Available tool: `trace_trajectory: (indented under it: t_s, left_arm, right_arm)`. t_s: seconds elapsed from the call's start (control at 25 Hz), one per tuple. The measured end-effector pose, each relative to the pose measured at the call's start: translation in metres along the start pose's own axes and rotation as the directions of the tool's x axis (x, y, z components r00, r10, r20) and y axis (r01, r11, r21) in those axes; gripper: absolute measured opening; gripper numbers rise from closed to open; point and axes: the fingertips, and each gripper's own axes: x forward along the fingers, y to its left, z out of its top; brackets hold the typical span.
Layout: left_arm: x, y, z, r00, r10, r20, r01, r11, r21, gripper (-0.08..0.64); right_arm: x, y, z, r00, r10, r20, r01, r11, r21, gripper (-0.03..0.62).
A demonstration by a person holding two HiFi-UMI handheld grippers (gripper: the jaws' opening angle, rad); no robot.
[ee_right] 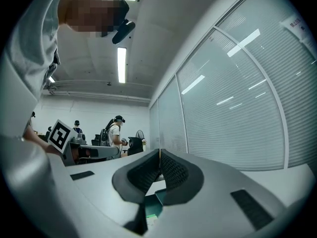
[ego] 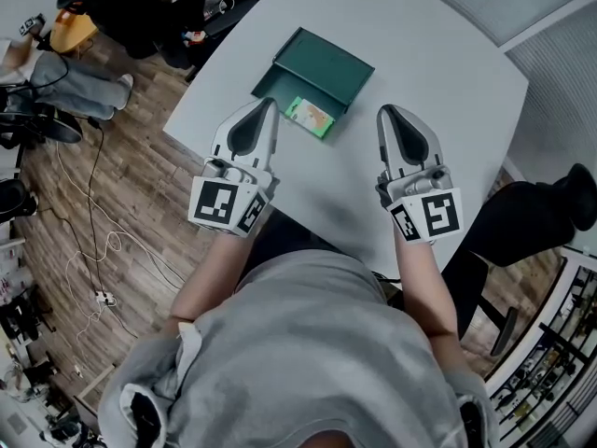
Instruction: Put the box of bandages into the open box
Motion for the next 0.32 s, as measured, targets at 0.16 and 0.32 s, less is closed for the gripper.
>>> trace_trajectory:
  t_s: [0.16,0.32]
  left_arm:
    - [0.0000,0.0032,-0.0015,1.000,0.013,-0.003,-0.013,1.000,-0.006,0.018]
    - [-0.0012,0.0019,-0.0022,1.000,0.013,0.002,-0.013,1.000,0.003,0.018]
  right_arm:
    - [0.0020,0.0039,-0.0033,1.000,0.031,0.007,-0.031,0.999,0.009,0.049]
    - [0.0004,0.0057,-0.0037,0.999,0.033,0.005,-0.033,0.999,0.006,0.049]
